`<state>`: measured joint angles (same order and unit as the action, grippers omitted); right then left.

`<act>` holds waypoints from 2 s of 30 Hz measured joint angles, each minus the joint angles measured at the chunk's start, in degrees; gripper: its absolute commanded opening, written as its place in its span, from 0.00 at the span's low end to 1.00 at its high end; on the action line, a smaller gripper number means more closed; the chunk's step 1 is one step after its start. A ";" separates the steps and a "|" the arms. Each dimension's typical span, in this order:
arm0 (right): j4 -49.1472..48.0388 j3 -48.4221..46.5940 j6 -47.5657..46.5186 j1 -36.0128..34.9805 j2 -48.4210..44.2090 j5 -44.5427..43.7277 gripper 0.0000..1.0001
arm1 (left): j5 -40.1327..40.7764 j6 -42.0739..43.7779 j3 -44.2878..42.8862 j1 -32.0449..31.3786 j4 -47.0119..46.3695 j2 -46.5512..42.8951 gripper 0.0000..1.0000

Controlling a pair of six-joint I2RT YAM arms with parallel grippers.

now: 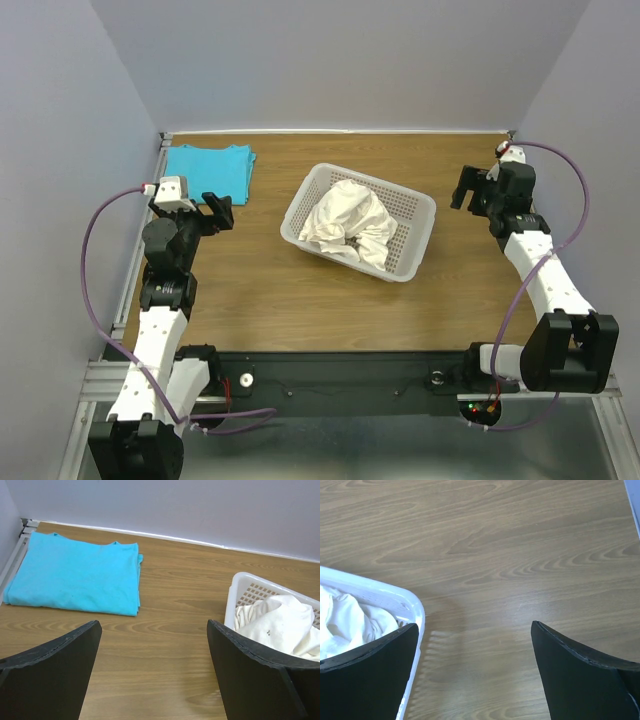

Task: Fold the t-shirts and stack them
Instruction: Grab the tshirt from the pile

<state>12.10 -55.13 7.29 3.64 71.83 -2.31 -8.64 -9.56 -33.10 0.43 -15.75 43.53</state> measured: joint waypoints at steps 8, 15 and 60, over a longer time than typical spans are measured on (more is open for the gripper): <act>1.29 -0.22 -14.03 -0.17 -0.15 20.35 1.00 | -2.84 -0.24 -0.02 0.00 -0.39 1.38 0.99; 7.43 -6.29 -23.63 -1.68 2.97 40.52 1.00 | -4.28 -0.39 -0.02 0.00 -0.37 1.75 0.99; 16.87 -38.42 -0.98 -30.97 43.04 18.36 0.38 | -7.52 0.22 -0.02 -2.69 -0.63 5.35 0.99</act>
<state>28.97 -93.56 6.31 -27.33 114.87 16.05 -16.16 -9.34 -33.12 -2.26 -16.38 48.88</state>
